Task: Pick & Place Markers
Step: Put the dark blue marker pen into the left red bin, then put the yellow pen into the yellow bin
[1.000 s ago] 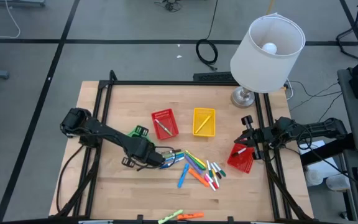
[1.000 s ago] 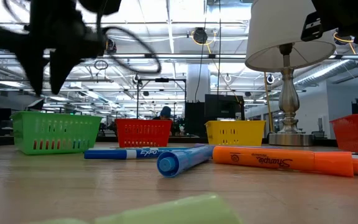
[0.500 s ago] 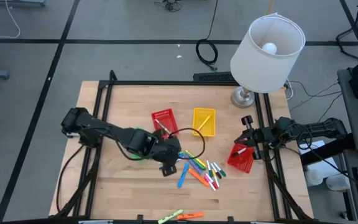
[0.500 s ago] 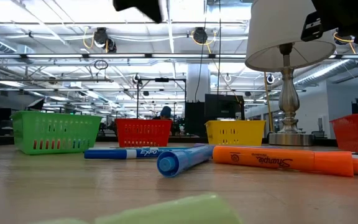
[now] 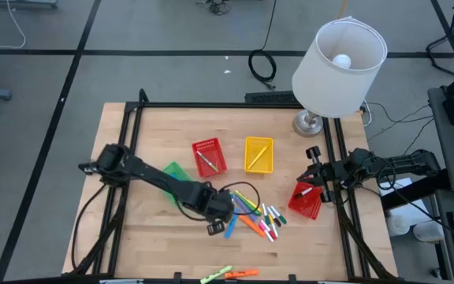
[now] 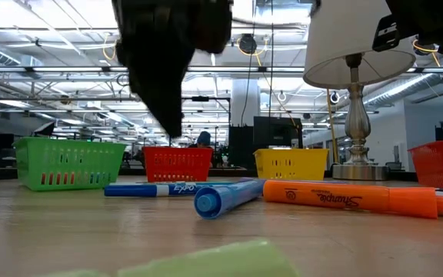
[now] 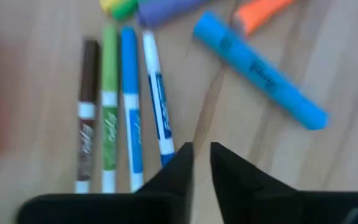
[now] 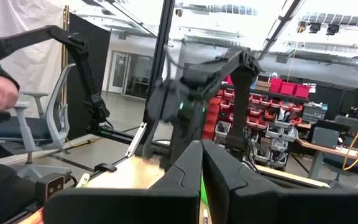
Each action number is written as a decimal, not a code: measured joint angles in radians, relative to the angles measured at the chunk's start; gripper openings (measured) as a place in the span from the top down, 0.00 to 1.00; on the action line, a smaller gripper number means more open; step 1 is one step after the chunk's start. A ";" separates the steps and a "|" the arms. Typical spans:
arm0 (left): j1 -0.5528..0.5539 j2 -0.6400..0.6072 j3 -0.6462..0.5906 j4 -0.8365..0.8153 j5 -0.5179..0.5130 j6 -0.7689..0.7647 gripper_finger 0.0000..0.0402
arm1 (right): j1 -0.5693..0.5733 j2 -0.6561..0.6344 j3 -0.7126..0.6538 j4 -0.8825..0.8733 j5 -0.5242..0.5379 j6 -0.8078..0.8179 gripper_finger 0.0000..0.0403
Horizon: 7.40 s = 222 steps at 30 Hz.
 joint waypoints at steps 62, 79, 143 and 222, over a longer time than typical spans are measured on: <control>-0.006 0.168 0.010 0.004 0.038 0.106 0.93 | 0.000 0.011 0.000 0.000 0.000 0.001 1.00; -0.010 -0.022 0.008 -0.089 -0.081 0.132 0.94 | 0.000 0.011 0.000 0.000 0.000 0.001 1.00; 0.156 -0.439 0.135 -0.258 -0.408 0.785 0.98 | 0.000 0.012 0.000 -0.008 -0.002 -0.019 1.00; 0.151 -1.232 -1.411 1.710 -0.403 0.916 0.94 | 0.270 1.443 0.863 -0.673 0.449 0.519 0.96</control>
